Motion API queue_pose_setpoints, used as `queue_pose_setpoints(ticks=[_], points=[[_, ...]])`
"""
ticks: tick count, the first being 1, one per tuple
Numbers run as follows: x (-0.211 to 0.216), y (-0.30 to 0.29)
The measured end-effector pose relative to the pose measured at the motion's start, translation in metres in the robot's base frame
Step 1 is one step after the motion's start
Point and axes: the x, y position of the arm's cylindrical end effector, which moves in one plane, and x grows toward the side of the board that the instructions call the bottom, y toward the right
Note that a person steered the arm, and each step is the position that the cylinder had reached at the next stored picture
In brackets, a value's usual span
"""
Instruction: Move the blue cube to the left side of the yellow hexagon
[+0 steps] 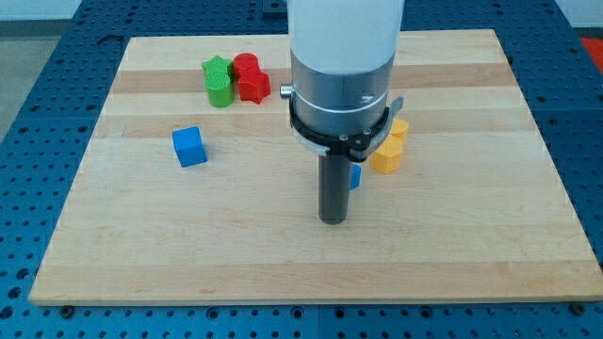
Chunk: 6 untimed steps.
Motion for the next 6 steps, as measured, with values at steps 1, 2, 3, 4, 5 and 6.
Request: queue_pose_setpoints(ticks=[1,2,3,4,5,6], points=[[-0.019,0.000],[-0.034,0.000],[-0.030,-0.001],[-0.010,-0.047],[-0.009,-0.146],[-0.030,-0.218]])
